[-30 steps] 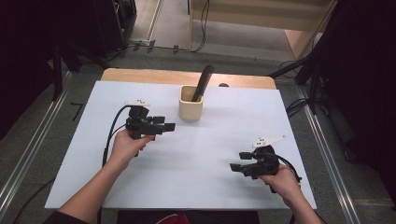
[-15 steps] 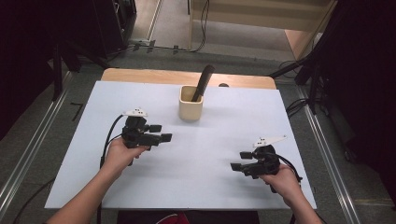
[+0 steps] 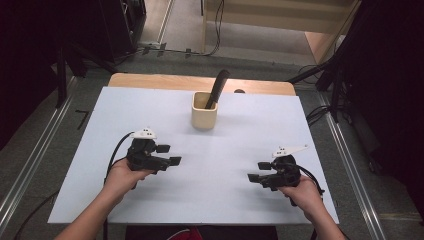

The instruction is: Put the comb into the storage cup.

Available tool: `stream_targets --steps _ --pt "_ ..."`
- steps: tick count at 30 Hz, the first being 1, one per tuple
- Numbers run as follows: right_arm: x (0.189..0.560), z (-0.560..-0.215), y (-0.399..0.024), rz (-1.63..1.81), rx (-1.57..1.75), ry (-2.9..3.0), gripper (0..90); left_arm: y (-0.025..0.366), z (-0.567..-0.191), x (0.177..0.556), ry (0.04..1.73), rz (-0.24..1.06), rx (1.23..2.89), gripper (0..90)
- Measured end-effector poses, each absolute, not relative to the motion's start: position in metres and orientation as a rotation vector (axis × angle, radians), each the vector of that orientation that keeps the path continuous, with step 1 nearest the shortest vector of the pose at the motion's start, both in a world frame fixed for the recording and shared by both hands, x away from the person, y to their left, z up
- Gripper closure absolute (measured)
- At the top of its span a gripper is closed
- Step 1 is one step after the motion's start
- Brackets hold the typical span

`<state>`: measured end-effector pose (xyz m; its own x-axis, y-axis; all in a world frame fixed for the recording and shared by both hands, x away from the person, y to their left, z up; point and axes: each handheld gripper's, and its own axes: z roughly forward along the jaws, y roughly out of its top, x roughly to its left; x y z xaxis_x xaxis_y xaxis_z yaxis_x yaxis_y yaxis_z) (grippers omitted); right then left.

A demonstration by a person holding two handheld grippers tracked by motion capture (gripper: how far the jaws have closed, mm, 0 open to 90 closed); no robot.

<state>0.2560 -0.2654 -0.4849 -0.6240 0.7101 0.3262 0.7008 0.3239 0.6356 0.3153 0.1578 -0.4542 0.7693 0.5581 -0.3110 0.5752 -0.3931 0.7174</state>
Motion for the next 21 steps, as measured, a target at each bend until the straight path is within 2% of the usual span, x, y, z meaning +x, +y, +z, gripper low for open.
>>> stream_targets --steps 21 --pt "0.257 -0.486 -0.267 1.215 1.366 2.538 27.3 0.184 -0.461 0.287 0.864 -0.002 2.092 30.2"
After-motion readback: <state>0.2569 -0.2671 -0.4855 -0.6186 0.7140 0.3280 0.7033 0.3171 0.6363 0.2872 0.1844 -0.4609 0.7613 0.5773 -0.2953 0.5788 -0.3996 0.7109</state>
